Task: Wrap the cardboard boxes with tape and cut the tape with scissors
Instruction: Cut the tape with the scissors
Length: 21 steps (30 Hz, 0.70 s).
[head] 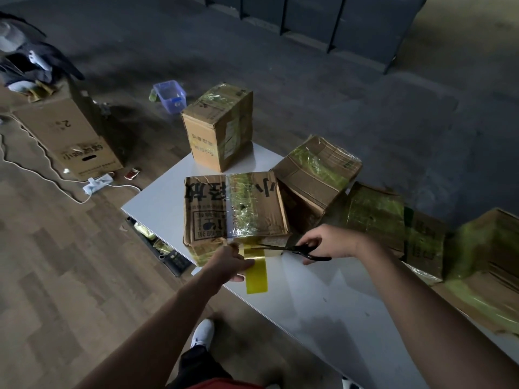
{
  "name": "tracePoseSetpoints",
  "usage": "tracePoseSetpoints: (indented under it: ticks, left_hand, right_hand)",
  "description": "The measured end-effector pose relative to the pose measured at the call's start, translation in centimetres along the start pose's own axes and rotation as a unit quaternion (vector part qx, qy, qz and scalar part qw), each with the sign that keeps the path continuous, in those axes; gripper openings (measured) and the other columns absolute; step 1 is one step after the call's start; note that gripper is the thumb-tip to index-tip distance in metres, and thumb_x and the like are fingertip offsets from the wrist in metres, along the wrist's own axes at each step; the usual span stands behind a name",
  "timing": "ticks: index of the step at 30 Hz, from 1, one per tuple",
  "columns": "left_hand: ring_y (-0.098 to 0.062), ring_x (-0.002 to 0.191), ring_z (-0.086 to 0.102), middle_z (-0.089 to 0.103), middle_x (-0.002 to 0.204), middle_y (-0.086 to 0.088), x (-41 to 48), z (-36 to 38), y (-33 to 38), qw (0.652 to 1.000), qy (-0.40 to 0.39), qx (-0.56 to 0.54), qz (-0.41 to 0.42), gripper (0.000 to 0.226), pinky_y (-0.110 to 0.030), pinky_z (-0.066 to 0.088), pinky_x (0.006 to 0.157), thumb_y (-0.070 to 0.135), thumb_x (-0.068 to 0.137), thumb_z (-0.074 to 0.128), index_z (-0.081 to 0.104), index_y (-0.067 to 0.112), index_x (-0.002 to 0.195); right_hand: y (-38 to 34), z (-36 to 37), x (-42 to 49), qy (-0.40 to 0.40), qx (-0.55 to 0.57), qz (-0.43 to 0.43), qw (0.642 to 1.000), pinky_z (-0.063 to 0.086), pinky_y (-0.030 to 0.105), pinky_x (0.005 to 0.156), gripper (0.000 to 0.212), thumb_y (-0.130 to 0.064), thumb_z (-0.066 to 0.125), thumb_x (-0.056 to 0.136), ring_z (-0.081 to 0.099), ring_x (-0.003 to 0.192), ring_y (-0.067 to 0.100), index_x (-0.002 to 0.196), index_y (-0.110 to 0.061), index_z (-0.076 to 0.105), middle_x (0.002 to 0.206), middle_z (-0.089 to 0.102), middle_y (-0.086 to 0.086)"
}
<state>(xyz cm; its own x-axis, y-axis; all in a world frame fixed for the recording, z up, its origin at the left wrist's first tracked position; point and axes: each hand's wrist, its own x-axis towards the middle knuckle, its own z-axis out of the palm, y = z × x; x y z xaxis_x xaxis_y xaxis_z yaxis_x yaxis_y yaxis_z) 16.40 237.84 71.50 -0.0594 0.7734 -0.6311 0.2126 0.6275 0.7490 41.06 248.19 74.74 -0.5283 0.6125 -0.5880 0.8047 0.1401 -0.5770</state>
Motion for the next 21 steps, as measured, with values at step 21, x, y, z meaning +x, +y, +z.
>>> tracePoseSetpoints:
  ticks: [21]
  left_hand:
    - [-0.014, 0.075, 0.059, 0.056, 0.087, -0.004, 0.1, -0.6, 0.2, 0.999, -0.019, 0.026, 0.005, 0.036, -0.023, 0.055, 0.059, 0.007, 0.086, 0.070, 0.050, 0.002, 0.115]
  right_hand:
    - [-3.0, -0.7, 2.0, -0.065, -0.032, -0.005, 0.997, 0.050, 0.013, 0.058, 0.026, -0.036, 0.081, 0.074, 0.062, 0.071, 0.001, 0.098, -0.036, 0.071, 0.087, 0.067, -0.011]
